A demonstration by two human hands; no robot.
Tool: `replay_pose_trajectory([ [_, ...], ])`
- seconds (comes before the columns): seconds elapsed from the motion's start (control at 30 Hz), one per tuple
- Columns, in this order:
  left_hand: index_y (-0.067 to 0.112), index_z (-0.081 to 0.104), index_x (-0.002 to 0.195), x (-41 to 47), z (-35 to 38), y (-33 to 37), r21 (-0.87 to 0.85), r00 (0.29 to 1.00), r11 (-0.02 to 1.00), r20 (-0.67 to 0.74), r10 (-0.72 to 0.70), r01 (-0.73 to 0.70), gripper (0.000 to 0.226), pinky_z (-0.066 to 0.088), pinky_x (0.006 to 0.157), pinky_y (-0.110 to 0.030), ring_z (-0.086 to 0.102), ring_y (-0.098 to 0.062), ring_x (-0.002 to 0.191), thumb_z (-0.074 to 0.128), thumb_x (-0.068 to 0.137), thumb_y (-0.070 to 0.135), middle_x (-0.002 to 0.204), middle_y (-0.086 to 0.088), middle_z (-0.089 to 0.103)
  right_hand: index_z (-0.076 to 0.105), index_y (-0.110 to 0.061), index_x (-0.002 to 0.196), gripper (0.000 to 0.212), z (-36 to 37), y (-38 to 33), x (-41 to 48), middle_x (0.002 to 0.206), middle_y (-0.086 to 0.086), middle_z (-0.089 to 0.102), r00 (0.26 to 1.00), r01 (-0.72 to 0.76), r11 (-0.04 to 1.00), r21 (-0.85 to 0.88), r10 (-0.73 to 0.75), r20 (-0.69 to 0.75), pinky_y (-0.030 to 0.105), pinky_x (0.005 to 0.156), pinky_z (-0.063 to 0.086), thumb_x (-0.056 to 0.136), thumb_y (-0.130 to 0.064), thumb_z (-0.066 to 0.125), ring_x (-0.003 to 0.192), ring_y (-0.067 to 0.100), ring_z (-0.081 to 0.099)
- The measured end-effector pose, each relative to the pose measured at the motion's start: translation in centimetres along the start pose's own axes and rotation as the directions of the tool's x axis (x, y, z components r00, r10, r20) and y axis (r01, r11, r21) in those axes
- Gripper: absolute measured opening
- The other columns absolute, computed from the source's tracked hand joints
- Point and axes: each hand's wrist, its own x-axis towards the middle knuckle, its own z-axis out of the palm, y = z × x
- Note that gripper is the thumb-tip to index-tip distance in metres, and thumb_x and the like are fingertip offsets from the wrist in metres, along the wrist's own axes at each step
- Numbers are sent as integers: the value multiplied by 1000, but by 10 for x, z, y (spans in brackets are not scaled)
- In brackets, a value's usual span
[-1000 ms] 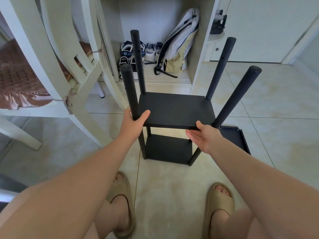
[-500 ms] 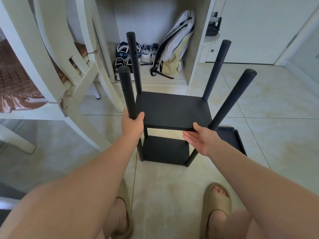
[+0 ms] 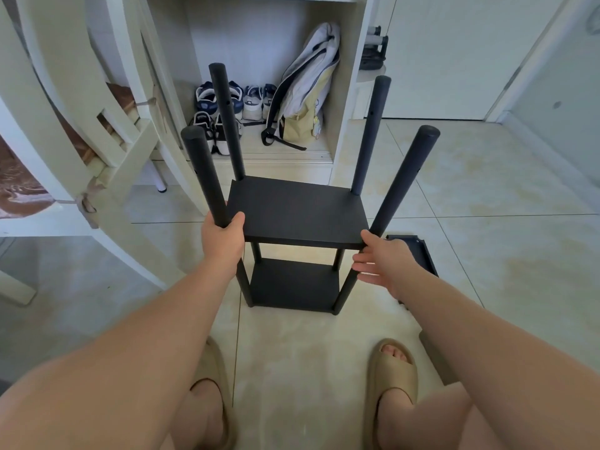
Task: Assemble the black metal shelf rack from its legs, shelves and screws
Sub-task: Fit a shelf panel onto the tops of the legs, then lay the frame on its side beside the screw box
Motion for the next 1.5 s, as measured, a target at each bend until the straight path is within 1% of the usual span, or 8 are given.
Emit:
replay_pose_trajectory([
  [0.2,31,57,132,-2,5,0,15,1000,1000,13,12,-12,38,47,104,-44,56,-16,107,64,94,30,114,10,62,67,-21,97,22,-21,-12,-29,80,-11,67,772,497,550,-671,-633,53,28,63,52,97,-41,58,75,9,61],
  [0.37,32,57,132,-3,8,2,17,999,1000,21,24,-25,38,46,105,-46,57,-19,112,64,94,30,112,11,62,74,-10,90,7,-39,-35,-48,98,5,71,1,521,-214,-826,-968,251,42,76,43,84,-8,73,90,36,64],
  [0.43,31,56,132,-3,7,2,28,999,999,32,27,-28,38,46,106,-48,57,-21,116,64,95,30,116,10,61,75,-12,88,13,-48,-45,-52,113,7,71,-128,327,-411,-851,-911,391,46,88,40,79,-4,71,102,37,65],
  [0.5,30,56,132,-3,7,3,29,999,999,38,27,-28,38,46,106,-48,57,-21,116,64,95,30,116,10,61,73,-11,93,20,-59,-58,-55,128,10,65,-48,136,-548,-825,-836,547,57,110,33,78,-2,64,123,38,58],
  [0.63,28,55,132,-4,8,4,37,999,999,34,25,-26,38,47,103,-45,55,-17,108,64,95,30,116,8,61,63,-9,114,41,-64,-85,-68,110,5,65,456,-88,-720,-688,-643,615,67,112,-21,85,0,36,142,41,34],
  [0.73,27,56,129,-7,11,5,27,999,999,33,35,-36,35,48,91,-36,56,-17,103,63,95,28,110,9,60,60,-12,115,33,-60,-95,-67,100,3,61,563,-147,-810,-568,-541,625,64,117,-14,89,-4,42,125,38,45],
  [1.17,24,52,121,-28,71,63,235,928,902,173,329,-363,24,37,59,-18,56,-8,80,58,98,22,90,10,56,68,-25,103,13,-130,-59,6,105,-2,63,566,-94,-603,-792,-687,456,47,113,24,94,-31,62,106,29,55],
  [1.5,18,45,142,-30,133,81,542,794,582,373,479,-606,49,48,98,-48,59,-30,112,60,96,17,119,-7,64,60,-24,118,24,-122,12,85,112,-2,58,742,91,-389,-917,-588,323,38,87,34,101,-40,52,107,26,52],
])
